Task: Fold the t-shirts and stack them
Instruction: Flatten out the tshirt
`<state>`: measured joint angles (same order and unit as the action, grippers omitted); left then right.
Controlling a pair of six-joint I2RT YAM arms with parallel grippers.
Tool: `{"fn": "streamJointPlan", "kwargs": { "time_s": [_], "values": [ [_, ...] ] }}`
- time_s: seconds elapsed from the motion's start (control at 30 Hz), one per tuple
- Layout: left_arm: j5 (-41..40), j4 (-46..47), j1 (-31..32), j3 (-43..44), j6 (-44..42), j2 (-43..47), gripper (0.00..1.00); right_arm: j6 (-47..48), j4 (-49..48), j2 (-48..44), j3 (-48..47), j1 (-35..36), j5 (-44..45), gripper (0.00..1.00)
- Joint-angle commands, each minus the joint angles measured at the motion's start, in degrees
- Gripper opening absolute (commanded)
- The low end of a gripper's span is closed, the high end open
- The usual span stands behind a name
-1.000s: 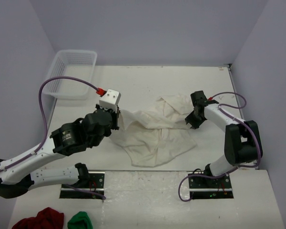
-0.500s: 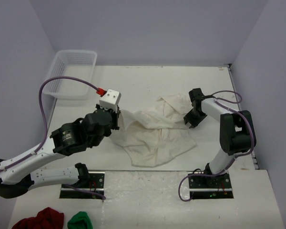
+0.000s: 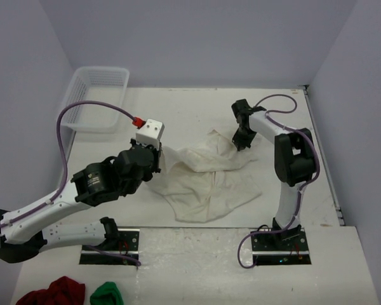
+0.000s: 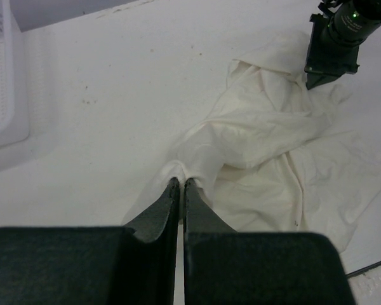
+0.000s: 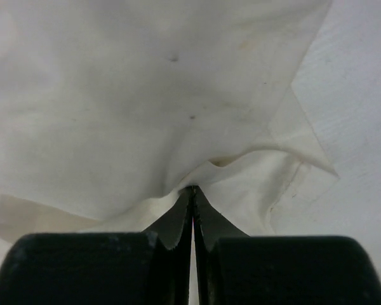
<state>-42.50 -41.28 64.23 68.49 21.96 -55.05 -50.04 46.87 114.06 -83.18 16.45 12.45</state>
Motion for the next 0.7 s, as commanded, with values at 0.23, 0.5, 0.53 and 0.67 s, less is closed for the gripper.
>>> {"fn": "streamJointPlan", "kwargs": {
  "time_s": [0.23,0.5,0.53,0.67],
  "values": [
    [-1.01,-0.38,-0.24,0.15,1.78,-3.05,0.00,7.58,0.24,-3.93,-9.00,2.63,8.47,0.00],
    [-0.57,0.49,-0.24,-0.11,1.16,-3.66,0.00,12.76,5.60,-4.29,-11.57,2.98,5.22,0.05],
    [-0.04,0.93,-0.24,-0.02,1.07,-3.66,0.00,13.82,5.86,-3.41,-12.53,2.89,4.09,0.03],
    [0.58,1.02,-0.24,0.85,0.81,-4.10,0.00,18.04,10.43,3.44,-17.98,2.80,1.01,0.00]
  ]
}}
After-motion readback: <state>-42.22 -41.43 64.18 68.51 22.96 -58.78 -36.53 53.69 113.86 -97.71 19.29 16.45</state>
